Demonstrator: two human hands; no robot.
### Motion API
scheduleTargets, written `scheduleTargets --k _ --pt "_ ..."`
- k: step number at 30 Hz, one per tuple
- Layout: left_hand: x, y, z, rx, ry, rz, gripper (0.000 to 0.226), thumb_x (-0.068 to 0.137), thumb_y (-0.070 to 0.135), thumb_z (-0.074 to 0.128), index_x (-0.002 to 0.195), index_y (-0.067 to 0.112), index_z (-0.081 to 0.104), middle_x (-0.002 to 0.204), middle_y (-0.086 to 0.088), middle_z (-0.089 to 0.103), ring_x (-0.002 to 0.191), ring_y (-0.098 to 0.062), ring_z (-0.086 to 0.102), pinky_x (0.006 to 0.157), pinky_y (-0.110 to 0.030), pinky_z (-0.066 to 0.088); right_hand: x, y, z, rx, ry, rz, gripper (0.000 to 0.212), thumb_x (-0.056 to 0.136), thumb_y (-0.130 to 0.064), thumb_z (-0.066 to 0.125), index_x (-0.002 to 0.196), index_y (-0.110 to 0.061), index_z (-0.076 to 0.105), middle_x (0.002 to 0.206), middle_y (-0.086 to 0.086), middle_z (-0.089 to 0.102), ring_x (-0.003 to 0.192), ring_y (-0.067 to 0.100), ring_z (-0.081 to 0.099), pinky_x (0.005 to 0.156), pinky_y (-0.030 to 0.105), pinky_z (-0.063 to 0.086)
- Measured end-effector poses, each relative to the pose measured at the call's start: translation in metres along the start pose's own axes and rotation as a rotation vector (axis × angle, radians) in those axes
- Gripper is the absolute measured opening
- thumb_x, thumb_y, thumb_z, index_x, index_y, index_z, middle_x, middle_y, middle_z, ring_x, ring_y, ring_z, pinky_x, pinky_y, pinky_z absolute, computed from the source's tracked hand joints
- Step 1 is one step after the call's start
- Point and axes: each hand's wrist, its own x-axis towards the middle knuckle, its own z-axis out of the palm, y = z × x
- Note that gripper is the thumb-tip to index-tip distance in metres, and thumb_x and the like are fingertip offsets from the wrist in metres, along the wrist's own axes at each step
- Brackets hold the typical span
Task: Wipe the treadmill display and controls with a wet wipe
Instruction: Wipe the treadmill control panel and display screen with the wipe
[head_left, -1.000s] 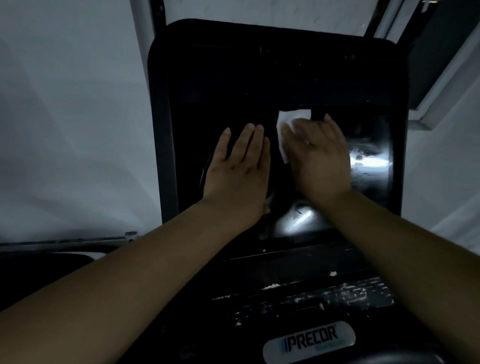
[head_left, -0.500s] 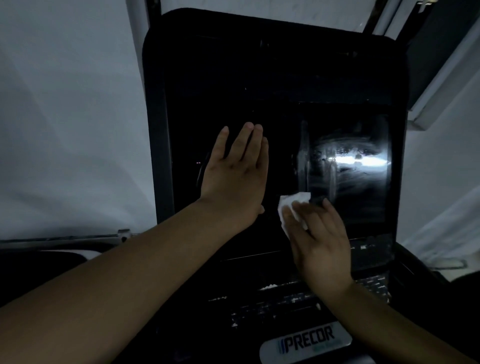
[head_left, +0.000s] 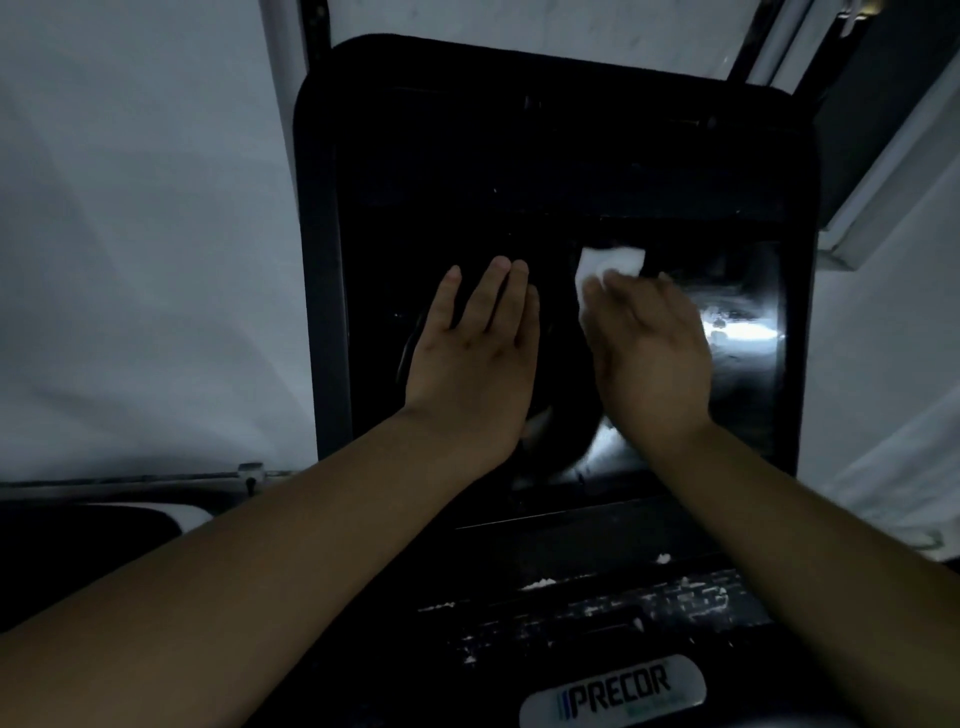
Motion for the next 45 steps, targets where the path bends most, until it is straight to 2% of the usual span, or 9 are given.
scheduleTargets --k 5,9,14,24,27,31,36,39,45 --pt "0.001 0.001 0.001 0.002 -0.003 0.004 0.125 0.085 0.066 0.064 0.157 0.003 -0.016 0.166 -0.019 -0.025 0.153 -0.032 -0.025 0.123 -0.056 -0.010 -0.089 -0.024 -0.032 0.106 -0.127 0.059 0.033 0.095 -0.005 0.064 0.127 -0.002 0.069 0.124 0.022 0.068 0.105 0.043 0.064 0.101 0.051 0.048" --pt "0.001 0.007 0.000 -0.014 0.017 0.008 0.124 0.085 0.069 0.061 0.157 0.002 -0.015 0.166 -0.019 -0.025 0.153 -0.032 -0.025 0.123 -0.056 -0.009 -0.133 -0.038 -0.047 0.106 -0.191 0.090 0.036 0.090 -0.005 0.069 0.126 -0.003 0.070 0.125 0.021 0.069 0.117 0.039 0.065 0.114 0.054 0.040" --pt "0.011 0.025 -0.002 -0.024 0.055 0.055 0.123 0.084 0.070 0.061 0.158 0.002 -0.011 0.168 -0.019 -0.020 0.154 -0.032 -0.022 0.124 -0.056 -0.008 -0.109 -0.027 -0.040 0.094 -0.096 0.047 0.032 0.095 -0.009 0.068 0.126 -0.004 0.071 0.128 0.019 0.069 0.121 0.035 0.065 0.115 0.054 0.039" --pt "0.017 0.027 0.003 -0.010 0.023 0.038 0.121 0.085 0.066 0.062 0.159 0.004 -0.011 0.168 -0.016 -0.020 0.154 -0.029 -0.023 0.123 -0.056 -0.010 0.016 0.024 0.005 -0.025 0.023 0.053 0.031 0.097 -0.015 0.059 0.125 -0.009 0.070 0.128 0.013 0.069 0.117 0.031 0.065 0.116 0.050 0.040" --pt "0.016 0.027 0.002 -0.008 0.020 0.042 0.119 0.086 0.066 0.060 0.159 0.004 -0.012 0.168 -0.016 -0.021 0.154 -0.029 -0.023 0.123 -0.056 -0.010 0.004 0.023 0.003 0.002 0.018 0.053 0.030 0.101 -0.015 0.053 0.124 -0.006 0.070 0.127 0.016 0.069 0.116 0.034 0.066 0.113 0.052 0.042" --pt "0.017 0.028 0.003 -0.002 0.034 0.044 0.119 0.086 0.066 0.059 0.158 0.002 -0.012 0.168 -0.018 -0.021 0.154 -0.031 -0.022 0.123 -0.056 -0.009 -0.060 0.006 -0.017 0.050 -0.066 0.091 0.030 0.099 -0.009 0.060 0.128 -0.003 0.068 0.128 0.020 0.068 0.116 0.037 0.065 0.109 0.055 0.044" --pt "0.017 0.030 0.003 -0.007 0.028 0.043 0.121 0.085 0.069 0.059 0.158 0.002 -0.011 0.168 -0.019 -0.019 0.154 -0.032 -0.022 0.123 -0.058 -0.009 -0.144 -0.019 -0.051 0.089 -0.195 0.134 0.034 0.094 -0.006 0.063 0.127 -0.002 0.069 0.129 0.022 0.067 0.120 0.038 0.065 0.113 0.058 0.040" --pt "0.018 0.039 -0.001 -0.017 0.046 0.072 0.121 0.086 0.070 0.058 0.157 0.001 -0.012 0.167 -0.020 -0.020 0.154 -0.033 -0.022 0.123 -0.058 -0.009 -0.143 -0.017 -0.049 0.074 -0.171 0.132 0.031 0.094 -0.007 0.067 0.124 -0.002 0.071 0.127 0.020 0.069 0.120 0.035 0.065 0.113 0.058 0.040" --pt "0.034 0.059 -0.005 -0.031 0.056 0.106 0.118 0.088 0.062 0.062 0.158 0.001 -0.011 0.168 -0.019 -0.018 0.155 -0.033 -0.019 0.124 -0.056 -0.008 -0.077 0.021 -0.022 0.023 -0.057 0.105 0.029 0.103 -0.016 0.057 0.127 -0.005 0.069 0.128 0.018 0.068 0.120 0.034 0.065 0.116 0.054 0.037"
